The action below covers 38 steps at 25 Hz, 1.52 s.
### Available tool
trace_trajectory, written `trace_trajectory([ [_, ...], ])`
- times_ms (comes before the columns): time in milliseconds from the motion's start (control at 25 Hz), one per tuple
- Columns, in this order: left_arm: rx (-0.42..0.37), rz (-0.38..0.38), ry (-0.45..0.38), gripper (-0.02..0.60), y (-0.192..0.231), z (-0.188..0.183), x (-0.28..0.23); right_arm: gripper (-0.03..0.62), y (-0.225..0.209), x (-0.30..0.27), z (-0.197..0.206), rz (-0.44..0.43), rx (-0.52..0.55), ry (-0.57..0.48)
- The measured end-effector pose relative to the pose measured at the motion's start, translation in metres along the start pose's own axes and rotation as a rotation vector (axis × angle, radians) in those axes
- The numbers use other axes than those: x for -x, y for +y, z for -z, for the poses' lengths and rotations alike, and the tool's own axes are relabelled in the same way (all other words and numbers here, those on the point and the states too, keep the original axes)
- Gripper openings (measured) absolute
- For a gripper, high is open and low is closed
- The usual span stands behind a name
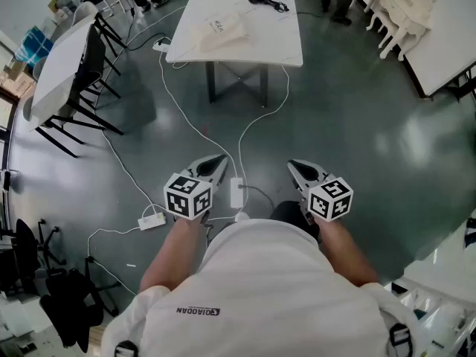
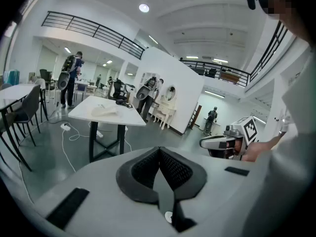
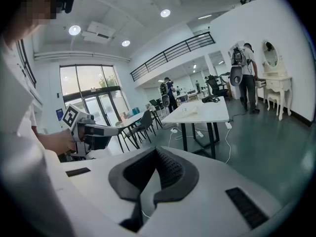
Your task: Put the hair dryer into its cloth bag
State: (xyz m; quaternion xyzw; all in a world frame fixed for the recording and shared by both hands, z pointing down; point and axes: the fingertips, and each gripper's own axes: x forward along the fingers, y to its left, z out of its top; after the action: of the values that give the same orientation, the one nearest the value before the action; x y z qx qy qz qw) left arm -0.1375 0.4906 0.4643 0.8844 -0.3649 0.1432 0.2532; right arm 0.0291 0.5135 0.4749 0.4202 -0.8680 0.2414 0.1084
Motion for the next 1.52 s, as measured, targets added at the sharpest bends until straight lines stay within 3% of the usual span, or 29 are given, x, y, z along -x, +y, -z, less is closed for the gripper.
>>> trace_trajectory([
  [640, 0.016, 0.007, -0.034, 0.028, 0.028, -0.005, 0.016, 0.021, 0.039, -0.048, -0.001, -0.061, 0.011, 0.048],
  [880, 0.021, 0.006, -0.033, 0.029, 0.027, 0.001, 0.021, 0.023, 0.042, -0.045, 0.000, -0.023, 0.050, 0.052],
  [1280, 0.027, 0.018, 0.014, 0.029, 0.036, 0.011, 0.004, 0.023, 0.018, -0.036, 0.001, 0.023, -0.009, 0.038],
  [1520, 0.028, 0.013, 0.011, 0.029, 0.042, -0.007, -0.029, 0.023, -0.015, -0.042, -0.007, 0.024, -0.035, 0.035],
])
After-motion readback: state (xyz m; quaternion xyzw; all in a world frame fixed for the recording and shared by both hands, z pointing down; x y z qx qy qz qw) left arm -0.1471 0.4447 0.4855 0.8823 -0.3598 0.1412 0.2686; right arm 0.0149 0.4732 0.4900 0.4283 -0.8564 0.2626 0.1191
